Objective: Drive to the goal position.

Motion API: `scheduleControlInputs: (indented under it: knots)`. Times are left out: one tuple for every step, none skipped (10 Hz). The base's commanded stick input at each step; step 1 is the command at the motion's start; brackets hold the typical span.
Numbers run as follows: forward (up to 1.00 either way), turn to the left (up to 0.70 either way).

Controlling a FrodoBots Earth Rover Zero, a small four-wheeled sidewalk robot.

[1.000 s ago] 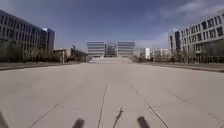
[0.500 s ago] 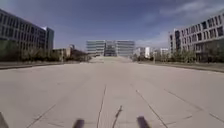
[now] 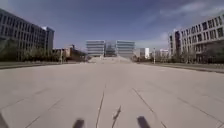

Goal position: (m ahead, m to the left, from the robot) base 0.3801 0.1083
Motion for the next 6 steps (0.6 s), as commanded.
scheduleControlInputs:
  knots:
    - [0.7,0.02]
    - [0.7,0.02]
    - [0.7,0.02]
    - [0.7,0.02]
    - [0.7,0.01]
    - [0.7,0.0]
